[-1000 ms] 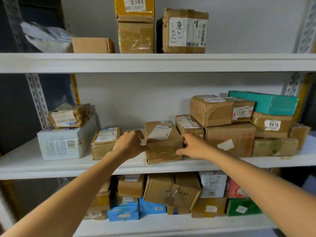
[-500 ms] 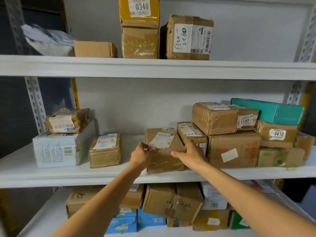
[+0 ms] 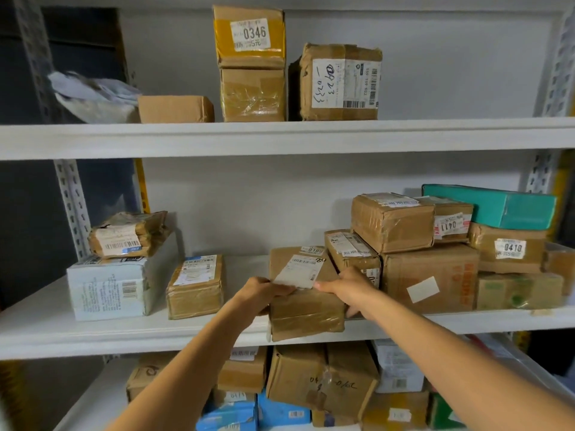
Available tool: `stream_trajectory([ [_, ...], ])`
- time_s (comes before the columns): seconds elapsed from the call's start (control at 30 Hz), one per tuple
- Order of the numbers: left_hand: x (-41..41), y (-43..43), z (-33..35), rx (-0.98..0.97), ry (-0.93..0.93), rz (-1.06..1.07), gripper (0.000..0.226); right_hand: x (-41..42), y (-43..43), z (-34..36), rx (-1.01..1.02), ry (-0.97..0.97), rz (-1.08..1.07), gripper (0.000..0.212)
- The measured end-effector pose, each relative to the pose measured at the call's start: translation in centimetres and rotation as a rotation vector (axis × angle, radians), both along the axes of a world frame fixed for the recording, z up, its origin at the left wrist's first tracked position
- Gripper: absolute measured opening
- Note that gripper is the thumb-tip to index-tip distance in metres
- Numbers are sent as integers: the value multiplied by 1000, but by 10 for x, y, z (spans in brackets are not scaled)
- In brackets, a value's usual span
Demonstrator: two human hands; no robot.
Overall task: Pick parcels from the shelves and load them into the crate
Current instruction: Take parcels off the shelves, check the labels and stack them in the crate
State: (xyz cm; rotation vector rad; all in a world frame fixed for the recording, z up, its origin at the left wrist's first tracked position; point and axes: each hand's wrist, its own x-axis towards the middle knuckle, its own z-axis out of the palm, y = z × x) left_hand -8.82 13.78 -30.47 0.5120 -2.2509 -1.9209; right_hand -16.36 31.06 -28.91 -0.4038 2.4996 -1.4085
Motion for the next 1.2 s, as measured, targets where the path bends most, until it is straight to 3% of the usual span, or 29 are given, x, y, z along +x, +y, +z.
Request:
stream_trajectory([
  [0.1, 7, 2, -5, -72, 80, -16, 41, 6, 5, 5, 13, -12, 14, 81],
  [0.2, 19, 3, -12, -184, 275, 75, 57, 20, 8, -2, -108, 27, 0, 106],
  [0.27, 25, -2, -10, -203, 381, 89, 64, 30, 6, -4, -192, 64, -7, 109],
  [0.5, 43, 0, 0, -50, 483, 93, 91, 43, -1, 5, -329, 192, 109, 83],
  [0.6, 49, 4, 2, -39, 477, 83, 89, 47, 2, 8, -325, 245, 110, 87],
  [0.73, 52, 5, 15, 67, 467, 117, 55, 51, 5, 8, -338, 252, 97, 101],
  [0.87, 55, 4, 10, 88, 515, 200, 33, 48, 14, 1, -326, 358, 80, 58],
  [1.2, 60, -4, -1, 109, 623, 163, 60, 39, 5, -9, -516, 363, -92, 56],
])
